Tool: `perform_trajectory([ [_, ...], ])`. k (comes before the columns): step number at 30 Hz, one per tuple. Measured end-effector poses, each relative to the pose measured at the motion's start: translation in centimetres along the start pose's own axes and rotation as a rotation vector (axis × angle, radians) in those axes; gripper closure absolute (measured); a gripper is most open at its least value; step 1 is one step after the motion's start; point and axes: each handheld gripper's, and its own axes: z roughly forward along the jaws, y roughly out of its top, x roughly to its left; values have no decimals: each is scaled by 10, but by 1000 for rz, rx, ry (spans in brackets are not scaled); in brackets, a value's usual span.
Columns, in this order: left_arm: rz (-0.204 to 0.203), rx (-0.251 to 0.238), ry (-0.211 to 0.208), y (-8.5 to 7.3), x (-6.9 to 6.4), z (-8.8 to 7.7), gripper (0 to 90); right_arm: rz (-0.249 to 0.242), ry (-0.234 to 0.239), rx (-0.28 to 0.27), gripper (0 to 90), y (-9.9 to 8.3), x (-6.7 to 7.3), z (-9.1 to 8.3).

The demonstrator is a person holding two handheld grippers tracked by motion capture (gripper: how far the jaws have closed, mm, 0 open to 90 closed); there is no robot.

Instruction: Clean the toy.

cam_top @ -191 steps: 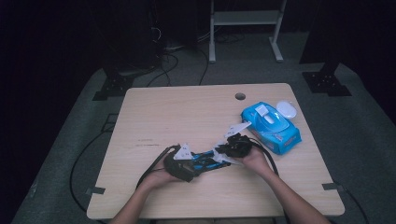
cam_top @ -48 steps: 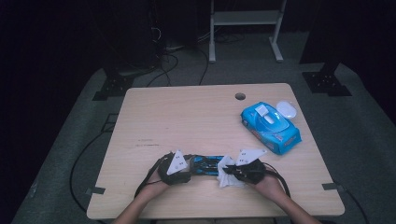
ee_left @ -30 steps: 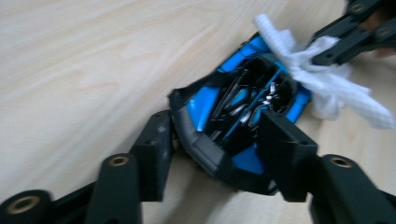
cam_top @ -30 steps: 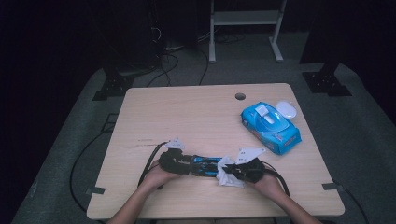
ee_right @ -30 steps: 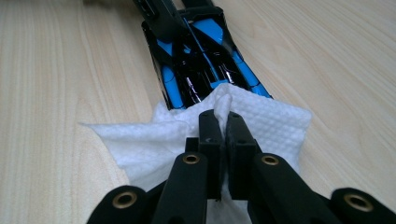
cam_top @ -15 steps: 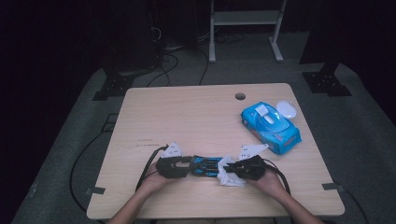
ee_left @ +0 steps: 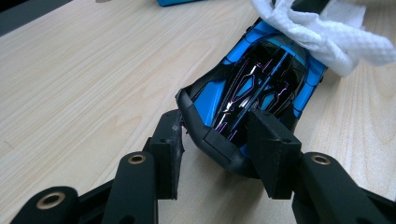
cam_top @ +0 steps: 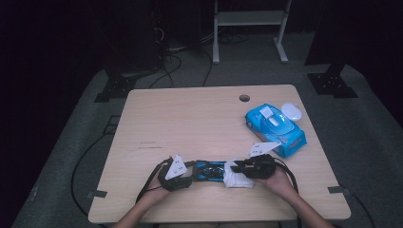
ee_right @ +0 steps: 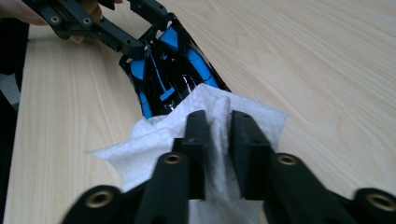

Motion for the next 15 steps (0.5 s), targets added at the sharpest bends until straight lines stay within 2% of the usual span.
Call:
perform_trajectory([
  [2,4,-3,4,0,-1,0,557,-2,-2,4,677,2,-2,-1],
  [5,39,-4,12,-1,-3,-1,557,14,-22,11,603,2,-5,-2],
  [11,45,-11,17,-2,-3,-2,557,87,53,41,512,0,-17,7],
  [13,55,-15,20,-2,-4,-2,557,133,110,41,487,-2,-23,11],
  [15,57,-18,18,-2,-3,-2,557,159,154,48,462,-4,-27,16],
])
